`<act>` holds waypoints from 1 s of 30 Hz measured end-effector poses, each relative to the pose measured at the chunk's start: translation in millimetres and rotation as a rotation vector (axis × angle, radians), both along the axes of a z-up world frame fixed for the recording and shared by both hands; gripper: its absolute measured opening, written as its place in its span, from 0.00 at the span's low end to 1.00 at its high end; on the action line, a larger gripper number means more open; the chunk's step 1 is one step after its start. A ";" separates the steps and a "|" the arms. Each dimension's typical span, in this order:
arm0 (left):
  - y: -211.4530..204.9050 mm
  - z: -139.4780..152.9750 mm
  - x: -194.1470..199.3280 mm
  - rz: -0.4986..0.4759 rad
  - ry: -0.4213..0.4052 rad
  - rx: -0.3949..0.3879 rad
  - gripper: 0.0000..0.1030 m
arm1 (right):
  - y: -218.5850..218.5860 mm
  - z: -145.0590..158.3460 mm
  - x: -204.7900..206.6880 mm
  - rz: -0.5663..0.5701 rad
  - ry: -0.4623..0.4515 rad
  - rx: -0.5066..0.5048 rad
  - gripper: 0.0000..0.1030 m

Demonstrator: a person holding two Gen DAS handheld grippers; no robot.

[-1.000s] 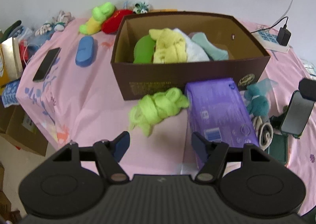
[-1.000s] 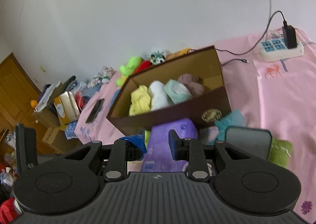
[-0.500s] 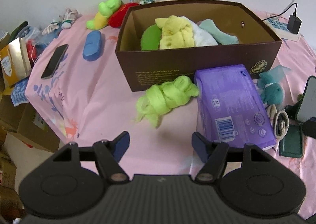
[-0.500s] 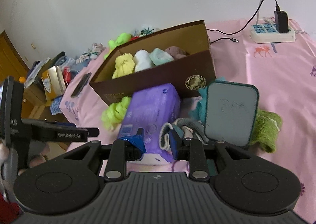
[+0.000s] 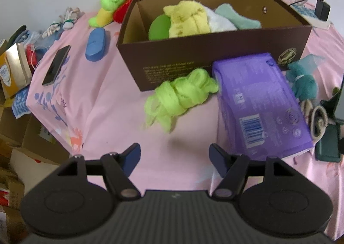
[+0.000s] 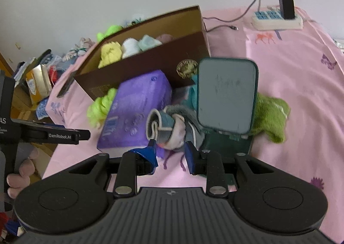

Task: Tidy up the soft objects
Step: 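Grasp the lime green yarn plush with the left gripper while the right gripper grasps the grey sock bundle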

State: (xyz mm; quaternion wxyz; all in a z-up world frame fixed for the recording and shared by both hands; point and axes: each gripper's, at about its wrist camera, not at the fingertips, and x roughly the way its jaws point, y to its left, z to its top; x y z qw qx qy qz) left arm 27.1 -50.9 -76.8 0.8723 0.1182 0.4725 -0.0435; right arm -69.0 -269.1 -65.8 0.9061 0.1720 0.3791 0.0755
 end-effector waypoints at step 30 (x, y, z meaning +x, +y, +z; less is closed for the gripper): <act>-0.6 -22.0 57.1 -0.200 -0.058 0.083 0.71 | 2.1 -9.6 16.6 -0.055 0.063 0.008 0.13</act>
